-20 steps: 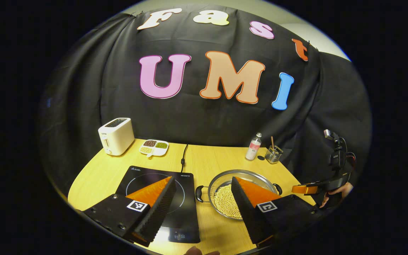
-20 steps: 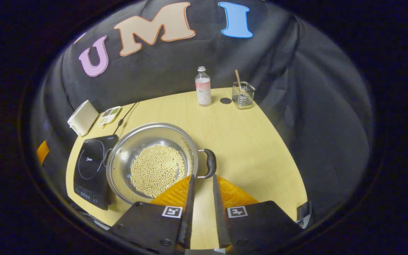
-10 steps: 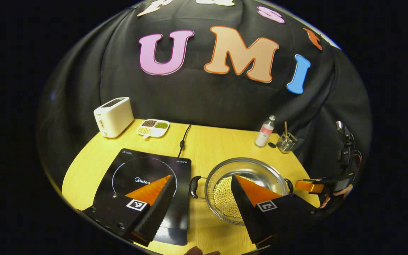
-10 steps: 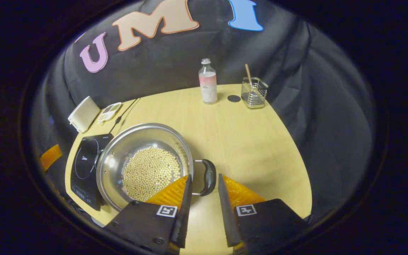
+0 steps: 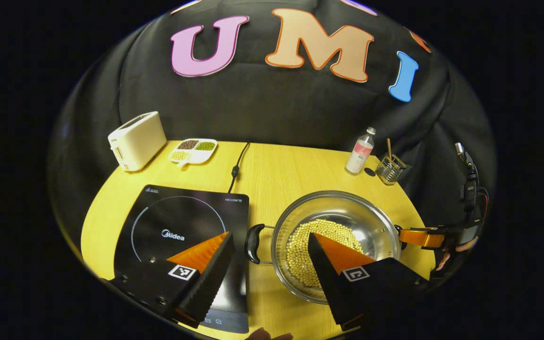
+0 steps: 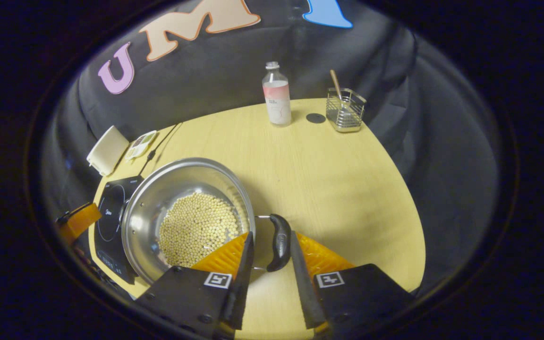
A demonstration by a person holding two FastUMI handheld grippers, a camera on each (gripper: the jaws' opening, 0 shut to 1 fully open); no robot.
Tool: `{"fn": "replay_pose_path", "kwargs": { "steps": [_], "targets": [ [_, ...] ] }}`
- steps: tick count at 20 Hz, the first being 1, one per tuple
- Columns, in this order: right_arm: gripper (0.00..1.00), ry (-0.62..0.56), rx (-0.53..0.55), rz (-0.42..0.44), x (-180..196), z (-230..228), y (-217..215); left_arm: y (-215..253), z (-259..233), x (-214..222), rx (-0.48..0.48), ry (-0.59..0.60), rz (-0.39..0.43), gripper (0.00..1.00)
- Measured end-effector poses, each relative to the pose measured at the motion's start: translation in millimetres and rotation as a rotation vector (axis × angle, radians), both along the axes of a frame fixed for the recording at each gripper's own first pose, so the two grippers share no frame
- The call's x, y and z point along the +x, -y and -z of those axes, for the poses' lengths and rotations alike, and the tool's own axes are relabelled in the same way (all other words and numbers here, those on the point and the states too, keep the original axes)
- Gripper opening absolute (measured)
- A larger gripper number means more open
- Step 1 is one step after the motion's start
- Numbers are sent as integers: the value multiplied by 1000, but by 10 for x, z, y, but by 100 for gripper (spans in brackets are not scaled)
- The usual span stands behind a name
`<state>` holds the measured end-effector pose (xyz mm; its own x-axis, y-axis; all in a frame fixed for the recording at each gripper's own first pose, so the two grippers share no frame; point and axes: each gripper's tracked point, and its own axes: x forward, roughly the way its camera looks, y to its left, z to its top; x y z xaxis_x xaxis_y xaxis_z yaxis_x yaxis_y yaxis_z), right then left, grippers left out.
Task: First push the handle of the pot to place it horizontally, then grasp the pot with both hands and set it on the induction cooktop.
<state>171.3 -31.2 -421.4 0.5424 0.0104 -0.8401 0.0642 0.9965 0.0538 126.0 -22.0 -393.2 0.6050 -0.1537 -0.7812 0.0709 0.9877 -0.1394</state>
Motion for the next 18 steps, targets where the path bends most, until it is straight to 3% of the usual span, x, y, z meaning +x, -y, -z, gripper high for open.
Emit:
{"fn": "replay_pose_path", "kwargs": {
  "steps": [2,3,5,6,10,18],
  "targets": [
    [48,-8,-14,11,16,63,-11,-12,120,39,12,-26,18,97],
    [60,-15,-18,14,19,90,-20,-22,180,59,16,-39,28,96],
    [51,-27,-28,10,37,136,-33,-30,294,84,29,-62,50,97],
    [51,-25,-32,13,87,168,-40,-32,335,102,33,-71,57,97],
    [71,-60,-71,-4,87,304,-15,-52,480,121,41,-106,68,97],
    [75,-93,-62,-14,113,438,2,-40,730,41,29,-180,63,97]
  ]
}}
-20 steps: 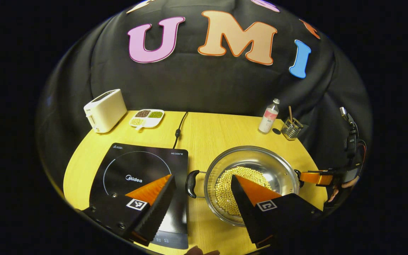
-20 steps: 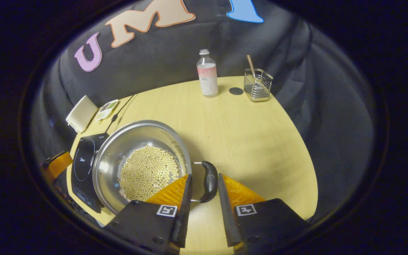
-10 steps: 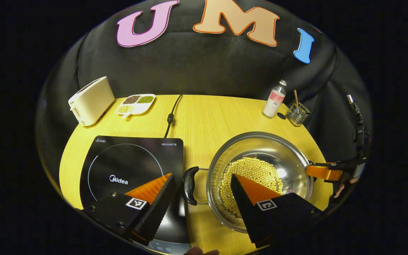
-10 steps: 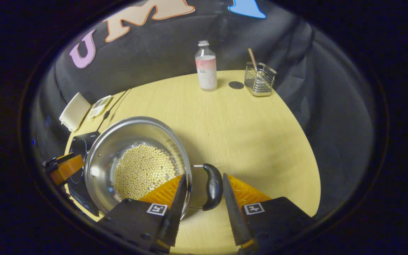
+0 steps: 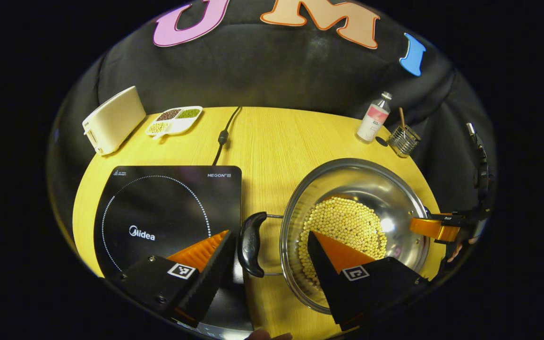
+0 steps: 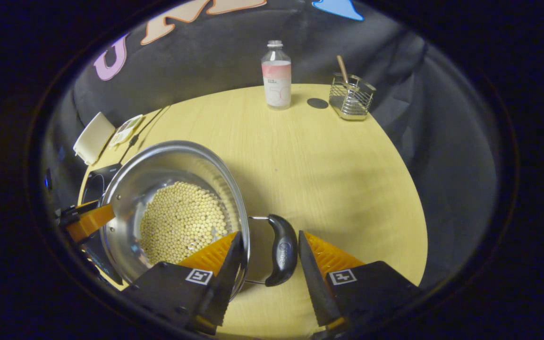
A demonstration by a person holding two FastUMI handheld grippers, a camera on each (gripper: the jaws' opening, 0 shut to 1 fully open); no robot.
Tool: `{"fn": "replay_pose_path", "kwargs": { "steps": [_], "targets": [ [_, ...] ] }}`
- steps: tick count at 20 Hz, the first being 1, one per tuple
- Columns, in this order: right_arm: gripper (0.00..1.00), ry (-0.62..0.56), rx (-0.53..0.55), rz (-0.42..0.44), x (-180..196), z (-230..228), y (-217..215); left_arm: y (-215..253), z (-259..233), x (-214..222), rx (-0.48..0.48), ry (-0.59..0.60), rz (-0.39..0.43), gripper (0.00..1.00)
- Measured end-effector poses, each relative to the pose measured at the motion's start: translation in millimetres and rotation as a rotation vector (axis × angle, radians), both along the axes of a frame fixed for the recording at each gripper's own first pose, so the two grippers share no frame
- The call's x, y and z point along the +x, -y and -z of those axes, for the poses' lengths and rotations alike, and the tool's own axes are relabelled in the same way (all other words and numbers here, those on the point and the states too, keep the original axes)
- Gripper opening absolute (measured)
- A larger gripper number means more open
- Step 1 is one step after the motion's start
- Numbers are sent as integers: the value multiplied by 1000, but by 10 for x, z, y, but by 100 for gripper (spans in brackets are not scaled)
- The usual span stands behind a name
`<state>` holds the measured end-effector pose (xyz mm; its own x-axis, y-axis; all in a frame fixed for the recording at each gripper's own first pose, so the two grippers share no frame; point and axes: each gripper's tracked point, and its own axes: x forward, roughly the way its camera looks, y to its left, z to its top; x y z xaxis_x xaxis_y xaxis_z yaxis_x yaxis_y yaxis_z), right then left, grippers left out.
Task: First push the handle of the pot to place it horizontally, then grasp the pot with both hands and set it on the induction cooktop.
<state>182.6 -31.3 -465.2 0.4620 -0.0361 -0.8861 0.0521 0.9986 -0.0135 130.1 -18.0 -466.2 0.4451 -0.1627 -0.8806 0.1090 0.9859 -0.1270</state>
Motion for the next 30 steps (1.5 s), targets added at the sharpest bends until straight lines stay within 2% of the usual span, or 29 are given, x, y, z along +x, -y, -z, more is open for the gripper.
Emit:
{"fn": "replay_pose_path", "kwargs": {
  "steps": [6,9,12,13,15,16,17,19,20,22,23,29,30],
  "targets": [
    [74,-6,31,2,50,54,49,114,21,38,9,2,42,97],
    [76,-12,17,26,62,70,184,283,112,-75,-28,-53,36,96],
    [75,-35,32,21,22,128,230,330,172,-43,-10,-49,48,94],
    [64,-37,28,16,32,157,237,305,210,-31,11,-49,52,92],
    [67,-39,32,18,46,129,225,239,278,-26,49,-68,55,86],
    [61,-41,35,23,35,115,234,209,291,-28,51,-80,50,84],
    [58,-42,43,28,39,122,235,238,288,3,35,-67,40,70],
    [53,-51,54,41,47,138,216,222,262,-28,29,-79,41,66],
    [48,-49,64,41,48,107,211,220,264,-30,30,-83,36,66],
    [49,-59,67,38,34,97,205,205,248,-99,18,-102,13,66],
    [42,-50,70,35,60,74,200,199,189,-127,8,-103,-2,66],
    [41,-11,113,18,26,-145,257,53,-191,-77,23,-27,3,64],
    [41,-7,124,14,-30,-207,269,16,-263,-77,28,-21,5,66]
  ]
}}
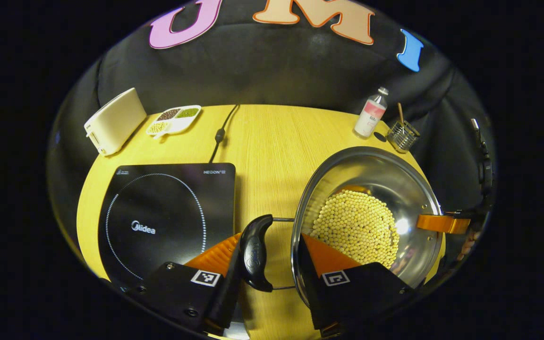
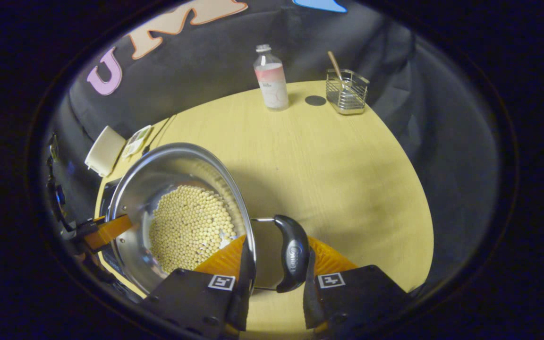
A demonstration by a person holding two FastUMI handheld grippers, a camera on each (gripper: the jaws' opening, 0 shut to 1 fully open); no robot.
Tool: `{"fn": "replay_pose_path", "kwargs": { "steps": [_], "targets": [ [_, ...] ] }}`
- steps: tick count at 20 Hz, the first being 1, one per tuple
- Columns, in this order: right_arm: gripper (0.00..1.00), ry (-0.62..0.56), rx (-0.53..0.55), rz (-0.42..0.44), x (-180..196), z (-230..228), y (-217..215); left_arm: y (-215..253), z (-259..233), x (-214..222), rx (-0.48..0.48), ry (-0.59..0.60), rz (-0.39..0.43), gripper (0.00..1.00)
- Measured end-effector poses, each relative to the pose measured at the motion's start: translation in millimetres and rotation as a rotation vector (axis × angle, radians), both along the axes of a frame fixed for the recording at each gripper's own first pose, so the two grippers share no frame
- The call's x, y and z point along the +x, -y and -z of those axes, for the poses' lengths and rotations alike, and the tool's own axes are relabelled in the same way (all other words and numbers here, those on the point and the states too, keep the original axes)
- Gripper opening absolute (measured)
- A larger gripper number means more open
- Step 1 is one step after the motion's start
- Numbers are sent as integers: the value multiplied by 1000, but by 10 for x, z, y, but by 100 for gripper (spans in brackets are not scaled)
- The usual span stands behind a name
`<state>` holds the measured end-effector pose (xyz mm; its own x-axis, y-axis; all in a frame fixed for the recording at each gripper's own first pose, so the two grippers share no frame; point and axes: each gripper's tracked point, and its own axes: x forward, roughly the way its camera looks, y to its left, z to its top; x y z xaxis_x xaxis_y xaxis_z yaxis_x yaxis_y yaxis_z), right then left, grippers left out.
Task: First push the handle of the pot to place it horizontally, then grasp the pot with both hands and set it on the induction cooktop.
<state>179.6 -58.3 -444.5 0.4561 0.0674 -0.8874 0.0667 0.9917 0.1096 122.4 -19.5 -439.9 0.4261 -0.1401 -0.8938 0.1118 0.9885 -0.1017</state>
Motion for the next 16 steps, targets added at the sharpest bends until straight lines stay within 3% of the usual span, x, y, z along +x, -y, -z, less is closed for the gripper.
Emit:
{"fn": "replay_pose_path", "kwargs": {
  "steps": [5,6,7,8,11,12,13,16],
  "targets": [
    [41,38,44,-27,62,-66,44,-255,-336,-52,34,49,-9,65],
    [48,44,51,-32,80,-35,48,-305,-396,-58,40,55,-12,65],
    [48,49,56,-39,105,-21,78,-357,-451,-72,47,62,-13,65],
    [41,52,61,-46,92,10,79,-410,-499,-81,56,66,-17,65],
    [41,61,85,-72,132,90,80,-647,-633,-165,75,76,-48,63],
    [48,64,90,-77,137,77,84,-733,-667,-179,80,79,-55,63],
    [41,65,92,-79,137,100,78,-818,-692,-195,84,81,-57,65],
    [41,69,91,-77,123,217,46,-1081,-752,-159,83,86,-49,65]
  ]
}}
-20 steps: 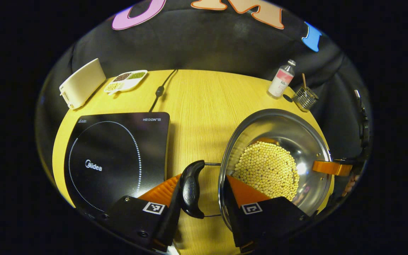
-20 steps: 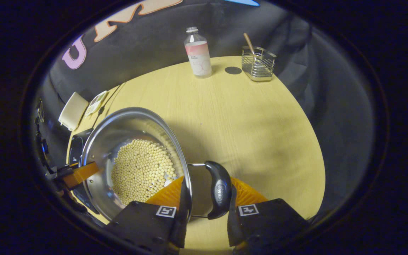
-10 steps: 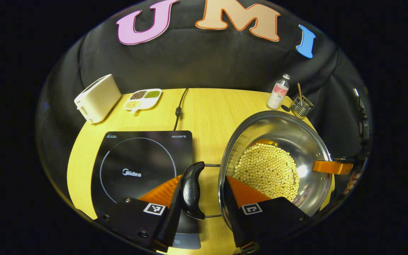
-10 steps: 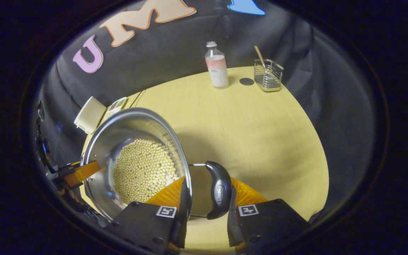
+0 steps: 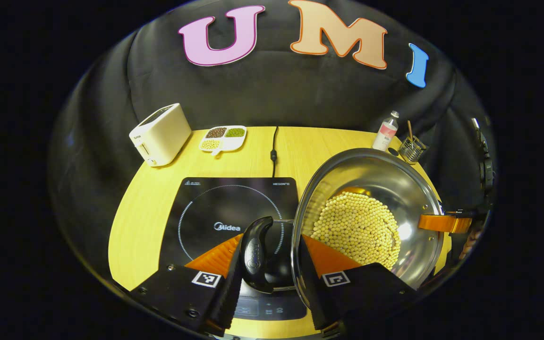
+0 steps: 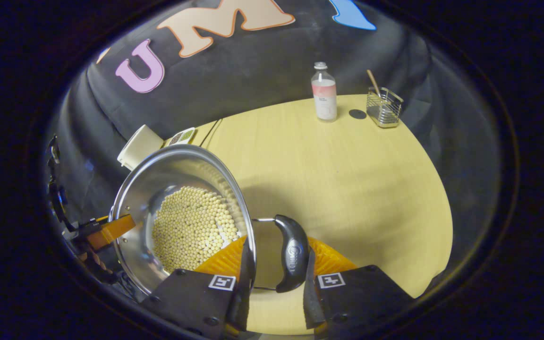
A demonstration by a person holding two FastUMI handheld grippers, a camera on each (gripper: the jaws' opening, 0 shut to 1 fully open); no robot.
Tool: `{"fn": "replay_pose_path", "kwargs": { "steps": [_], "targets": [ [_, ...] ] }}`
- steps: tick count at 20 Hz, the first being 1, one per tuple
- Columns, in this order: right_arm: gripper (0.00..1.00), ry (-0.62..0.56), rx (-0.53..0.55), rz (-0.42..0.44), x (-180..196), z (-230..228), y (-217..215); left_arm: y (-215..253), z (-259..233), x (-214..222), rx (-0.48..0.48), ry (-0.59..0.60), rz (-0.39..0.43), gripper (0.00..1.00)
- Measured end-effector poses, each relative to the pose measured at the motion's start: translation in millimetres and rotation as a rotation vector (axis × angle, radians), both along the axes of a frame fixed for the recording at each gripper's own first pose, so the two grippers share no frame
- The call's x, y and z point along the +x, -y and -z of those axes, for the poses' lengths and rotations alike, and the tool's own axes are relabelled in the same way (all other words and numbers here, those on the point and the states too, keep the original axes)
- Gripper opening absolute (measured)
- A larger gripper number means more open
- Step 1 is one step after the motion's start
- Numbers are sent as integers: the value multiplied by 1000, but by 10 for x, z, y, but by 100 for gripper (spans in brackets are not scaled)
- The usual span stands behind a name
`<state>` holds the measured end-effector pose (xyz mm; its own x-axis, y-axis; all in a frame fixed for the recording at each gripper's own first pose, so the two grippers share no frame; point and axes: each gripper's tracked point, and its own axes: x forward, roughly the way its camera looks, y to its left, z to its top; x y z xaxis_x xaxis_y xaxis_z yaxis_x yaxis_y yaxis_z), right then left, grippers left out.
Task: First push the handle of the pot to place it horizontally, then grasp the pot with both hands and set it on the induction cooktop.
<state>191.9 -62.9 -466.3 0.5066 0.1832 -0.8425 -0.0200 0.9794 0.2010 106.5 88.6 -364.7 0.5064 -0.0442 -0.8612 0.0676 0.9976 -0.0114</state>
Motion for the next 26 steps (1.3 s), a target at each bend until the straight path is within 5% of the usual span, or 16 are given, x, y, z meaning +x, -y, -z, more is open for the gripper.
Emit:
{"fn": "replay_pose_path", "kwargs": {
  "steps": [1,9,26],
  "targets": [
    [48,3,1,5,5,5,-25,-106,-16,16,1,5,5,63],
    [48,7,-42,95,-136,67,-98,-899,109,282,-19,26,108,63],
    [48,-54,-100,93,-113,118,-186,-1827,560,477,-32,-22,115,63]
  ]
}}
